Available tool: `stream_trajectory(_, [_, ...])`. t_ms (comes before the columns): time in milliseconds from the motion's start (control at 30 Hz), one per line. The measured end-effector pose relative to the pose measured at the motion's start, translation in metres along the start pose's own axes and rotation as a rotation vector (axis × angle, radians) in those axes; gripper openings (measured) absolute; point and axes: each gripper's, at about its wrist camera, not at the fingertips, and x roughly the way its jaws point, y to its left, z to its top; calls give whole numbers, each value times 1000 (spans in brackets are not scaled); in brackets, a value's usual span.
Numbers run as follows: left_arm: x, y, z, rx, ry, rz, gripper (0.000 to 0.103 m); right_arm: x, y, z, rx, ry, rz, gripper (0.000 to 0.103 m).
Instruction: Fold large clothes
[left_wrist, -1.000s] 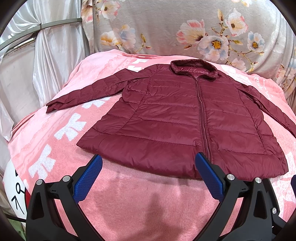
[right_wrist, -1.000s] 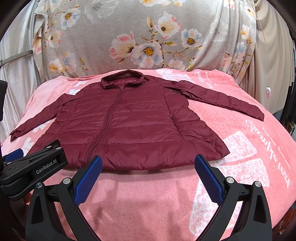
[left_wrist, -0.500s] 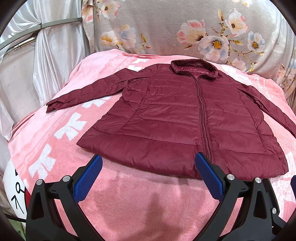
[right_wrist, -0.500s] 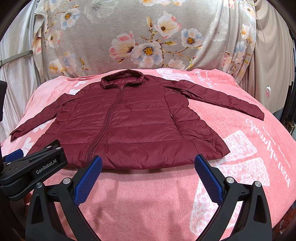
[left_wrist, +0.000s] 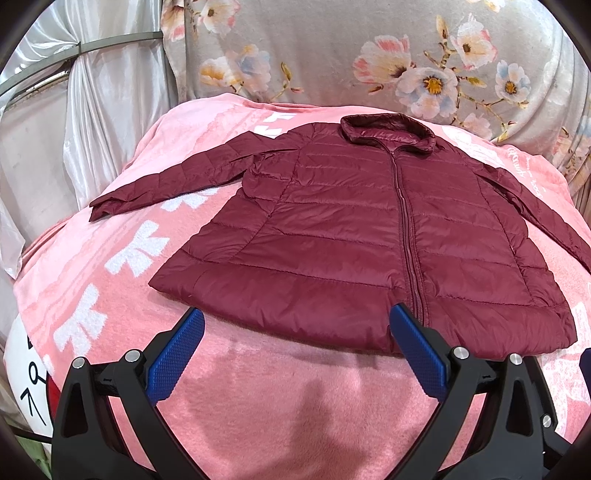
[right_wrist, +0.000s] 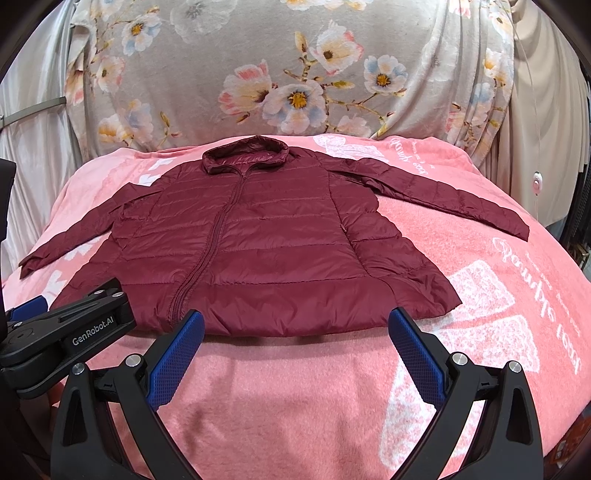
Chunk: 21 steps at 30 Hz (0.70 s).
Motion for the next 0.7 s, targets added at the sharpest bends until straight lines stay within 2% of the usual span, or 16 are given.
stream_trajectory(100, [8, 2, 6, -11, 7, 0, 98, 11, -8, 5, -2, 4, 11, 98])
stream_trajectory(233, [17, 9, 20, -40, -3, 1, 98, 31, -49, 28, 79, 8, 3, 98])
stream_trajectory(500, [41, 27, 64, -138, -33, -5, 98, 88, -169, 85, 332, -41, -104, 98])
stream_trajectory(700, [66, 19, 90, -136, -44, 12, 98, 148, -260, 102, 536, 2, -132, 98])
